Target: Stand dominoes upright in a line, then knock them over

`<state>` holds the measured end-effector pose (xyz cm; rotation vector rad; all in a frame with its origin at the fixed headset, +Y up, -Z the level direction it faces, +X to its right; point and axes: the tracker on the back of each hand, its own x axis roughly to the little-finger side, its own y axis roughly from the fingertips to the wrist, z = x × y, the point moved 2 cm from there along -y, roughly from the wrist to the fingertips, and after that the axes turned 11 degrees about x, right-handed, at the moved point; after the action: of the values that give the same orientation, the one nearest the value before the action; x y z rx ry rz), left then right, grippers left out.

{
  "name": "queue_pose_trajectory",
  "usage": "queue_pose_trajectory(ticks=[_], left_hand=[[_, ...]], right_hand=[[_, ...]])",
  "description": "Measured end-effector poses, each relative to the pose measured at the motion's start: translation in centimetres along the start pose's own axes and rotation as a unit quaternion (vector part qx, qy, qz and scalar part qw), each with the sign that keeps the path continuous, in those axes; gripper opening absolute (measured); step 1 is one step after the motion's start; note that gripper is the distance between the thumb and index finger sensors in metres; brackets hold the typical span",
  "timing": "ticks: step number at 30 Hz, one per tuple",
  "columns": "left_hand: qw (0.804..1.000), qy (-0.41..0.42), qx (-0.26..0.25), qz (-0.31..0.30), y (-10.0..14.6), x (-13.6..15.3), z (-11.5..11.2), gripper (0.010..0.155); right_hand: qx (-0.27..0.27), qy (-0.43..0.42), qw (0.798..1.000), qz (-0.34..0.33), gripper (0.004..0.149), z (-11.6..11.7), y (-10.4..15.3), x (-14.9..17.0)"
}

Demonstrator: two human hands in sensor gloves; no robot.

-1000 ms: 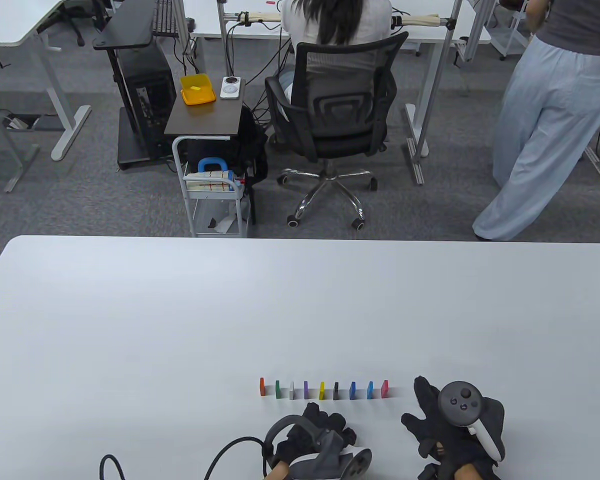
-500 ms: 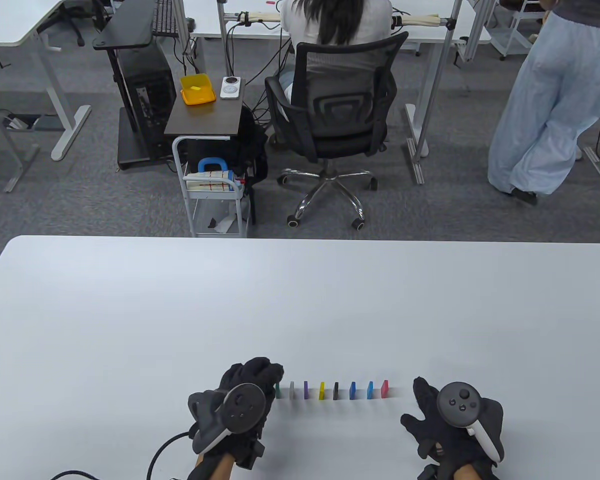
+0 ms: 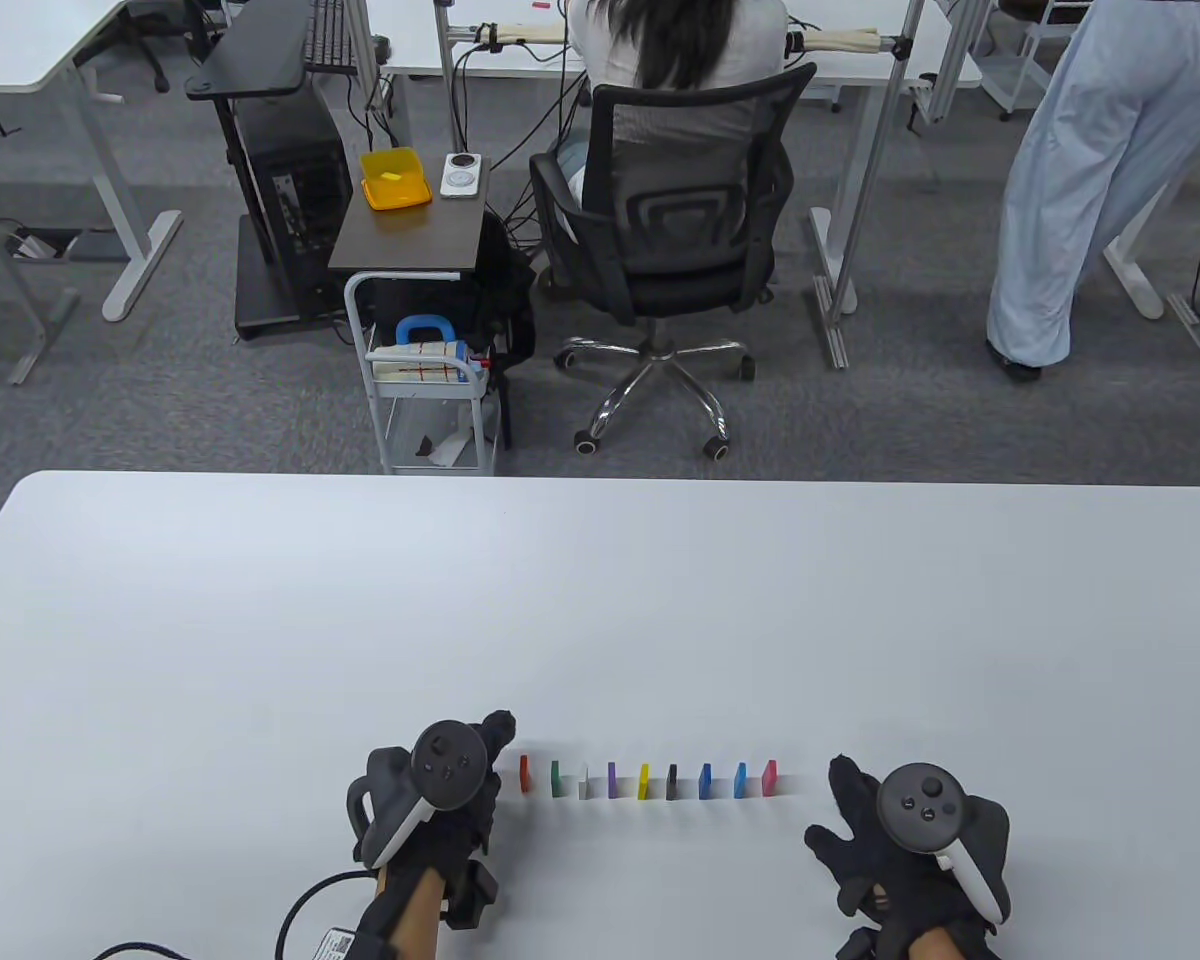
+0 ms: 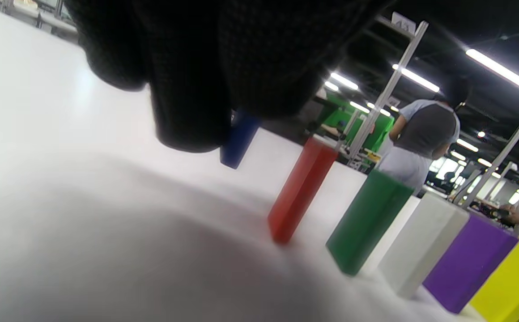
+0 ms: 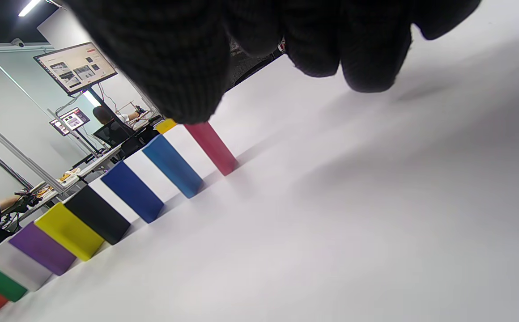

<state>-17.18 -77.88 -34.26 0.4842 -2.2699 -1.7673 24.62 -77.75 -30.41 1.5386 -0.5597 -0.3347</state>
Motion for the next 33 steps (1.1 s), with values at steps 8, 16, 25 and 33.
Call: queue_pose_trajectory(ticks=[8,16,25,33], left_hand=[[1.0,-0.025,0.01,0.012,-1.0,0.3,-1.0,0.066],[1.0,0.003,0.021,0.018,-1.1,0.7,-1.1,0.066],[0.999,0.007,0.033,0.015,-1.2,0.5,-1.2,0.066],[0.999,0.005,0.039,0.019,-1.2,0.5,-1.3,0.066]], right_hand=[[0.0,-0.004,1.0,0.003,0.078,-0.1,-0.1,0.1],[-0.002,-0.005,1.0,0.001,0.078,0.0,-0.1,0.2],[-0.002,-0.005,1.0,0.003,0.078,0.1,-0.1,0.2],[-0.003,-0.005,1.0,0.003,0.078,0.1,-0.1,0.3]])
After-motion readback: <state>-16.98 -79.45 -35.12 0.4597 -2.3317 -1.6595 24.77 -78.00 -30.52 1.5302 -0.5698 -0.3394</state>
